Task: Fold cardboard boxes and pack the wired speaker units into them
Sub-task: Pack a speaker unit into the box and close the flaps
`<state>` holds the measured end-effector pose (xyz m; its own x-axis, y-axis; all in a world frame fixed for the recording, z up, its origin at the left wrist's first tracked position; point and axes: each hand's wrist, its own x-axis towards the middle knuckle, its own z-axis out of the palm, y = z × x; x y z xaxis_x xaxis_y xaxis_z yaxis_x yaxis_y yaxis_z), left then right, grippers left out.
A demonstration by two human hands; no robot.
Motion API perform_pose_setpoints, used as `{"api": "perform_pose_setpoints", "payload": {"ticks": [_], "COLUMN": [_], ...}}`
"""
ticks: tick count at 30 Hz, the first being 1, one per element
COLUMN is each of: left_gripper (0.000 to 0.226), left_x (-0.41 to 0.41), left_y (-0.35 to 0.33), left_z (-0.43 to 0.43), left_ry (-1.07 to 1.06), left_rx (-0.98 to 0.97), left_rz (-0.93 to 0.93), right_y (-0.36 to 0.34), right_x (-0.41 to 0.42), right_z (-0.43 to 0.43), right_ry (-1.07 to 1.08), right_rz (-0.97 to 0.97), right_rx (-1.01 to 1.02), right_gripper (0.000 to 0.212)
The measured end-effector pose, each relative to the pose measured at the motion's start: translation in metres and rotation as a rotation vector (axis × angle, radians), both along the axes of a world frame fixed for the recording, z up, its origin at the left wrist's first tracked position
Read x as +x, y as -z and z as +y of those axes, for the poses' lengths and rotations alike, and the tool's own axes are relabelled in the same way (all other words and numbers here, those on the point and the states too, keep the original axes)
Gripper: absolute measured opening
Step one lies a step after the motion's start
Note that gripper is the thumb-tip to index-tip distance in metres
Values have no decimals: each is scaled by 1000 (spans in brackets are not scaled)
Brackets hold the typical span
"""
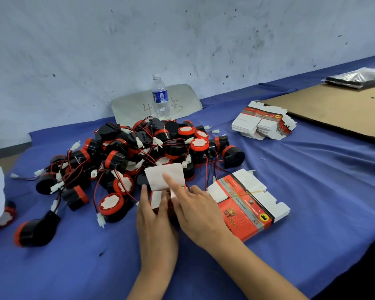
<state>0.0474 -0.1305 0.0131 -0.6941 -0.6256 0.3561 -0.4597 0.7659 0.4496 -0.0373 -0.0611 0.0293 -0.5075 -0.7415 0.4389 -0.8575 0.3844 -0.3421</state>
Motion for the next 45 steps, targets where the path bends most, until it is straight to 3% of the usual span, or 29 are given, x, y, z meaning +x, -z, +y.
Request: {"api": "perform_pose_setpoints", "payload": {"ticks": [3,6,10,14,20,29,35,41,45], "left_gripper": [46,41,39,36,23,25,33,39,45], "left_x": [-1,-1,-1,1,2,-2,-1,-3,-1], "left_y": [3,3,1,-1,-1,1,4,3,2], "left_z": [0,-2,-1,-3,-8,-12,-15,-14,-17], "left_ry": [97,140,133,177,182,193,242,256,252], "left_rx": [-30,21,128,36,61,60,165,180,150], "left_rz": [169,227,283,315,302,239,297,296,282], "right_y": [4,3,4,4,8,6,1,1,0], "right_x": [-9,-11,-11,-12,-10,-15,-21,-17,-4], "right_z": [-2,-1,-1,-2,-7,-7,-7,-8,-3], "right_ry": [17,-37,-31,-38,11,-78,-89,-26,-142], "right_rz": [-144,-315,-410,-445,-545,-967,-991,-785,-707], "right_rx": [-18,-186,-247,-270,-434,-539,-417,-288,-414], "right_gripper": [33,24,20,17,12,57,35,31,38]}}
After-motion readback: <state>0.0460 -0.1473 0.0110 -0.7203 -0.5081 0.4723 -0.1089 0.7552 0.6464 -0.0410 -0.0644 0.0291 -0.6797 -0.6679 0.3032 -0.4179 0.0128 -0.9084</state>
